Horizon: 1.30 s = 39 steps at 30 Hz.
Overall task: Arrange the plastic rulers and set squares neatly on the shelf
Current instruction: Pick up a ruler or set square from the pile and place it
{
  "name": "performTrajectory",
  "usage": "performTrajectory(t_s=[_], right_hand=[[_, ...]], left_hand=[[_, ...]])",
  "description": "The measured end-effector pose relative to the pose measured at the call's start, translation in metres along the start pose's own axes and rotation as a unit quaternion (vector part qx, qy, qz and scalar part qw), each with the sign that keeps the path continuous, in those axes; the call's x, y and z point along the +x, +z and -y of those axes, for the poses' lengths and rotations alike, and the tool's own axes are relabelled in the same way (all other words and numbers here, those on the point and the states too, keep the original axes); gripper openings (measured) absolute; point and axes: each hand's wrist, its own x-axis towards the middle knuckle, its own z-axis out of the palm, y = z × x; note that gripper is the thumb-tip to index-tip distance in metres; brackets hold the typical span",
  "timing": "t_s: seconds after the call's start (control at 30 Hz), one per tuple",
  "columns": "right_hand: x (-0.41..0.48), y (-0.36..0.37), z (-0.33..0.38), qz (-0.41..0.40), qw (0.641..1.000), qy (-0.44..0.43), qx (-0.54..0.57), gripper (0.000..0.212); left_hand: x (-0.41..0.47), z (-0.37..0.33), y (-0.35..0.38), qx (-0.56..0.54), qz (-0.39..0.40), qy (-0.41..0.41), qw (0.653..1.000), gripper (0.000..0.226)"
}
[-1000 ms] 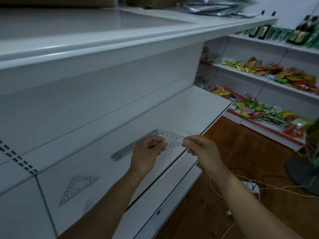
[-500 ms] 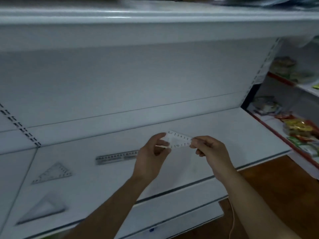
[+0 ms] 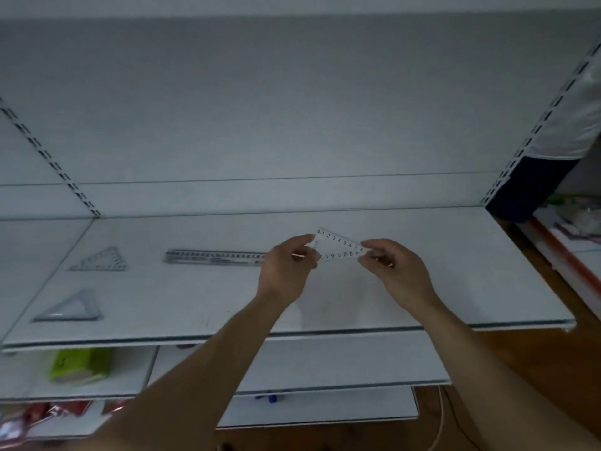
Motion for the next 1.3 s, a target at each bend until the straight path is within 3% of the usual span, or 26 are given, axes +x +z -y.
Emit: performTrajectory(t_s=[0.2,0.33,0.47,0.67,1.0,1.3], right_hand=[[0.015,-0.018,-0.023,0.031,0.972,-0.123,-0.199,0.023],[0.026,-0.018,-0.030,0.025,0.963,-0.138,-0.229,0.025],[0.033,-0.016,-0.041,0.023,0.965,-0.130,-0.226,0.024],[0.036,-0.015,-0.050,0.003,0.959,-0.159,-0.236,0.019],[0.040,-0.014,-0.058,0.015,0.955,-0.163,-0.245,0.021],[0.041,-0.014,-0.060,0.011,0.954,-0.166,-0.250,0.023]], left_hand=[[0.004,0.000,0.013,0.140,-0.009,0.009,0.990,0.036],[-0.005,0.008,0.019,0.250,-0.001,0.087,0.964,0.045],[-0.013,0.031,0.025,0.371,0.034,0.159,0.914,0.052],[-0.016,0.047,0.030,0.383,0.044,0.237,0.892,0.052],[-0.019,0.047,0.029,0.393,0.067,0.233,0.887,0.064],[-0.020,0.048,0.030,0.396,0.033,0.254,0.882,0.050]])
